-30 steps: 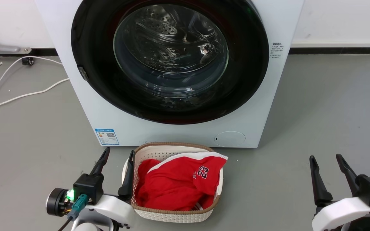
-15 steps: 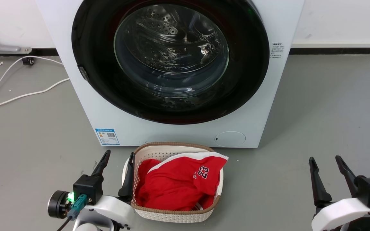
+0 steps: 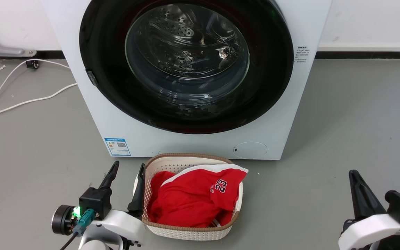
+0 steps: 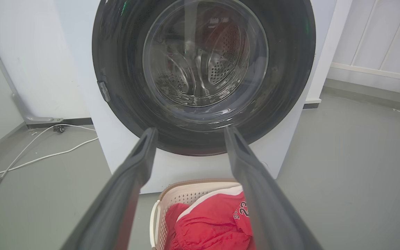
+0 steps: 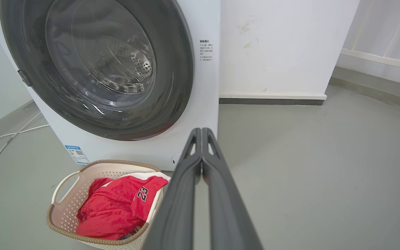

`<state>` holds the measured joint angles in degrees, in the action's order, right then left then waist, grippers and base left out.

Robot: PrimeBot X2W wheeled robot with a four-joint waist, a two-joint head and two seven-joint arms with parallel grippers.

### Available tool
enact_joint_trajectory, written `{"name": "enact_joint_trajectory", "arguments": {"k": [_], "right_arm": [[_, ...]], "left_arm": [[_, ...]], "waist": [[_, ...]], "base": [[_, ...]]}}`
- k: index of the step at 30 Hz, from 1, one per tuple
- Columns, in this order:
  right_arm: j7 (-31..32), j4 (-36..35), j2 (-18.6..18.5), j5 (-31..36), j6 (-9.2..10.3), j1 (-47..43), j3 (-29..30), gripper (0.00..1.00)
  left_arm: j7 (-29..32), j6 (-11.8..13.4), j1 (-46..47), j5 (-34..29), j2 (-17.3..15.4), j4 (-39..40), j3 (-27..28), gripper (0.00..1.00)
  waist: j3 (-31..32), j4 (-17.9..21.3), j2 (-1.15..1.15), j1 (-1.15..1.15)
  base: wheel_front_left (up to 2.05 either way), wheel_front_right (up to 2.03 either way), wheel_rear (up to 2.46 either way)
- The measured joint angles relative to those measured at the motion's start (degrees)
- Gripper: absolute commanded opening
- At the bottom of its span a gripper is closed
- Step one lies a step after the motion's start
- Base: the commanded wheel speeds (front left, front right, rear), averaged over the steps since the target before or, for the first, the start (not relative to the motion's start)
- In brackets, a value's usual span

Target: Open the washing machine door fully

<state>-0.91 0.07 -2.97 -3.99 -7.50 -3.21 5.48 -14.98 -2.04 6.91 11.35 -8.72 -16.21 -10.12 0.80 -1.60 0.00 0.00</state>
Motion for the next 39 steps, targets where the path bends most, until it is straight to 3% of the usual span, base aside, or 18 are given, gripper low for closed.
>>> {"name": "enact_joint_trajectory", "arguments": {"k": [5,17,21,28,39], "right_arm": [[0.94,0.65,0.01,-4.59,0.00,0.15,1.52,0.00],[4.31,7.16,0.03,-57.02,0.02,2.62,4.28,0.00],[4.50,10.32,0.07,-69.17,0.02,4.93,4.97,0.00],[7.73,16.52,-0.02,-69.23,0.02,16.73,9.14,0.00],[18.11,28.36,-3.37,-76.92,0.02,37.10,16.33,0.00]], "left_arm": [[0.00,-0.04,0.11,-0.12,0.05,0.11,0.03,1.00],[-0.01,-0.19,0.58,-0.47,0.54,0.99,0.20,1.00],[-0.01,-0.30,0.80,-0.59,0.73,1.47,0.22,1.00],[-0.01,-0.31,3.96,-1.05,1.20,3.58,0.48,1.00],[-0.02,-0.43,9.06,-1.64,2.44,6.79,0.26,1.00]], "waist": [[-0.07,-0.29,0.00,0.00],[-0.88,-1.28,0.00,0.00],[-1.67,-1.34,0.00,0.00],[-6.63,-1.34,0.00,0.00],[-15.78,-2.03,0.00,0.01]], "base": [[0.00,0.00,0.00],[0.00,0.00,0.00],[0.00,0.00,0.00],[0.00,0.00,0.00],[0.00,0.00,0.00]]}}
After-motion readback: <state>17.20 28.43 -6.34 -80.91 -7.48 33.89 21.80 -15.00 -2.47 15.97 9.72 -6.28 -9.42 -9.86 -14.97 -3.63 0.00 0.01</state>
